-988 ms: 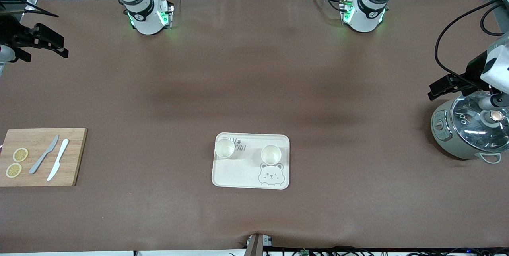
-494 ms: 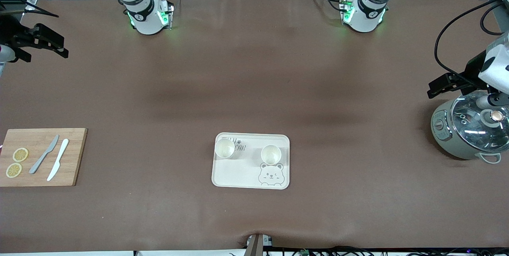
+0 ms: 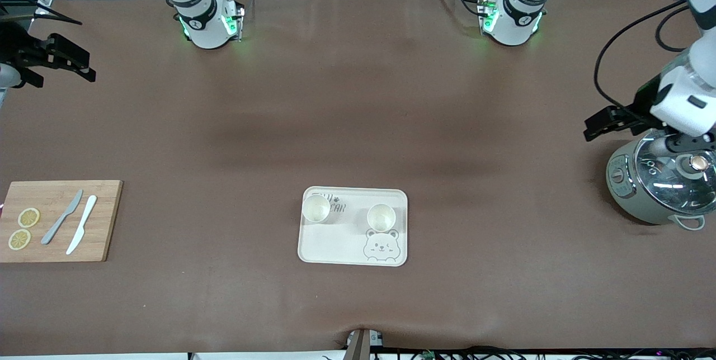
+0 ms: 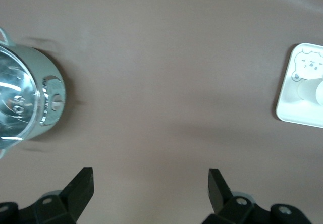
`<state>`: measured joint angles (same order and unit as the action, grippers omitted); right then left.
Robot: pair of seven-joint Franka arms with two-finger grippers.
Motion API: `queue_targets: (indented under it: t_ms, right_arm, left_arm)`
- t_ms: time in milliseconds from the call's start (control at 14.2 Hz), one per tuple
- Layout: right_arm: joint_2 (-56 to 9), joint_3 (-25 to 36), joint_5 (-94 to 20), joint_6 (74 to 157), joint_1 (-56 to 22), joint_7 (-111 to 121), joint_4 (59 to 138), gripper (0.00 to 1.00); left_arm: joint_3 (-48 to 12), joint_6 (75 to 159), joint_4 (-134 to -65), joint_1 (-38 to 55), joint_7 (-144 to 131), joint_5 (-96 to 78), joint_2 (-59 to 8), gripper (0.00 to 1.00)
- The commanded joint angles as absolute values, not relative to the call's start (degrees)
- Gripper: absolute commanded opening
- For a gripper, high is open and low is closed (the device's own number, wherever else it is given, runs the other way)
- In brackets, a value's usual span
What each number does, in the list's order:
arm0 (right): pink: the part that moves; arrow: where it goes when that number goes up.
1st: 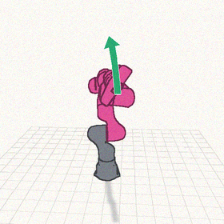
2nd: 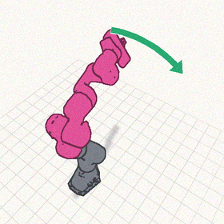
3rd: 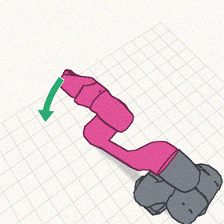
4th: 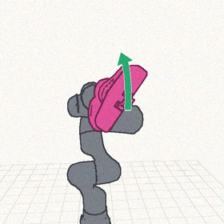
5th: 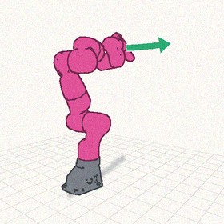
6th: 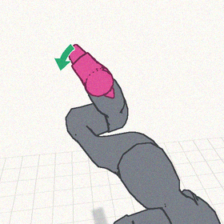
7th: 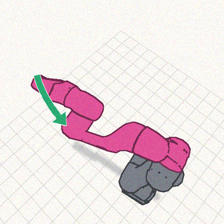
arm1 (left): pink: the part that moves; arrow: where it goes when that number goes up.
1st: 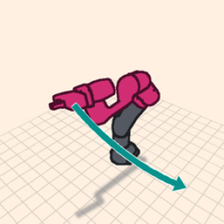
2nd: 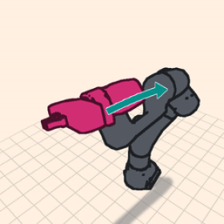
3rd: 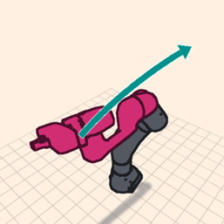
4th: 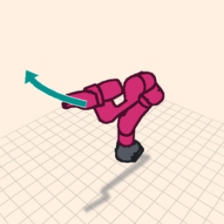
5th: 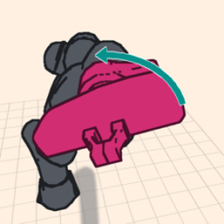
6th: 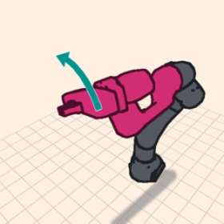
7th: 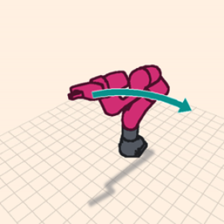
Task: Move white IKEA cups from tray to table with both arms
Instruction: 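Raise the left gripper from beside the steel pot toward the tray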
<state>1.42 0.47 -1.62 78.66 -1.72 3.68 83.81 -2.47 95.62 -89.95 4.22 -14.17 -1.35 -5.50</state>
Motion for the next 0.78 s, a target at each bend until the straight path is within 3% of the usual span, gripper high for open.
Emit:
queue_targets:
  t_ms: [0, 282, 706]
  right_arm:
    - [1.2, -0.4, -1.4, 78.8, -0.2, 4.0, 83.5, 1.0]
    - [0.7, -0.4, -1.3, 78.8, -0.2, 4.1, 83.6, 1.0]
    - [-0.3, -0.4, -0.5, 78.7, -0.1, 4.2, 83.6, 1.0]
  left_arm:
    - [-3.3, 95.4, -85.8, 6.9, -18.6, -2.1, -9.1, 1.0]
    - [-3.3, 96.4, -79.4, 12.7, -27.4, -2.1, -15.5, 1.0]
    - [-3.3, 103.3, -79.1, 17.5, -32.4, -2.1, -19.8, 1.0]
